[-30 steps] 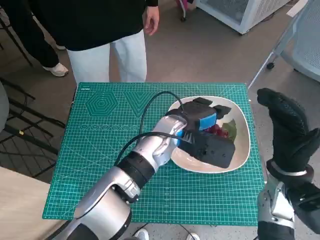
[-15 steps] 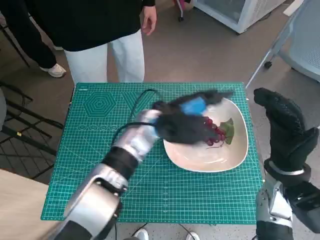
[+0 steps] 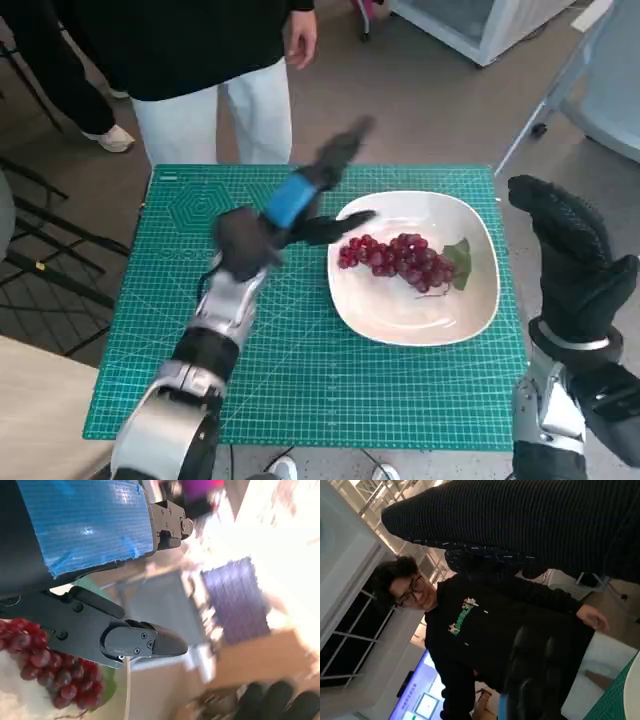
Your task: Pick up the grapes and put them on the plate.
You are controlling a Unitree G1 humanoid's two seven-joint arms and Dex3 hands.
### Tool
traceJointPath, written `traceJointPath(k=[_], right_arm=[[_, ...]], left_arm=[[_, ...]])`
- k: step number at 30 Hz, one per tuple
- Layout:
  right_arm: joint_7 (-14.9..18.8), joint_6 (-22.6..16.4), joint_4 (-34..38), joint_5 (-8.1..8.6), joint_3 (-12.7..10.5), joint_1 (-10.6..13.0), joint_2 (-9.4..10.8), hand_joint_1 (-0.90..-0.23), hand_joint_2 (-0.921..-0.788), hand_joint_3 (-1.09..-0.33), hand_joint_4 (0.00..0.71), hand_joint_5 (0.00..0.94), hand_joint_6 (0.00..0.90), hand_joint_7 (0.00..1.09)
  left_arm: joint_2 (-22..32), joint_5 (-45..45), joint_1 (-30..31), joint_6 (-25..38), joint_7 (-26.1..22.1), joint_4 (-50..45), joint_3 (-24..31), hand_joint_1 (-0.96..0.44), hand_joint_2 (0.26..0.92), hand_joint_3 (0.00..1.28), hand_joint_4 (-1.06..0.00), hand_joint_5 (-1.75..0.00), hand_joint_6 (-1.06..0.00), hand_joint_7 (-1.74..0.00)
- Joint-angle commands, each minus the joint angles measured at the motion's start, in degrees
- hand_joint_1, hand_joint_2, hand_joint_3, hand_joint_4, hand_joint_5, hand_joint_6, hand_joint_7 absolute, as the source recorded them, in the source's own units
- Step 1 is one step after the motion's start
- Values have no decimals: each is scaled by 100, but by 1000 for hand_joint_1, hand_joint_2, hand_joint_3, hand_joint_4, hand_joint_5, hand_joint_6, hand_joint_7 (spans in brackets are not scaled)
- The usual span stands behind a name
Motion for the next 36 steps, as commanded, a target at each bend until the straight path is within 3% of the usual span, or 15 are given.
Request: traceJointPath(k=[1, 12, 36], right_arm=[[34, 26, 92, -17, 21, 52, 15, -561, -921, -703, 199, 1, -1, 410], [7, 72, 33, -33, 64, 58, 44, -562, -921, -707, 197, 0, -1, 409], [25, 18, 128, -51, 87, 47, 20, -560, -921, -711, 195, 0, -1, 405]], left_arm=[[141, -156, 458, -461, -25, -391, 179, -525, 921, 247, -73, -14, -137, -24], [198, -730, 1302, -567, -446, -1288, 389, -570, 921, 325, -8, 0, -56, 0], [283, -778, 2298, -270, -286, -2631, 451, -591, 921, 334, -13, -5, -102, -23]])
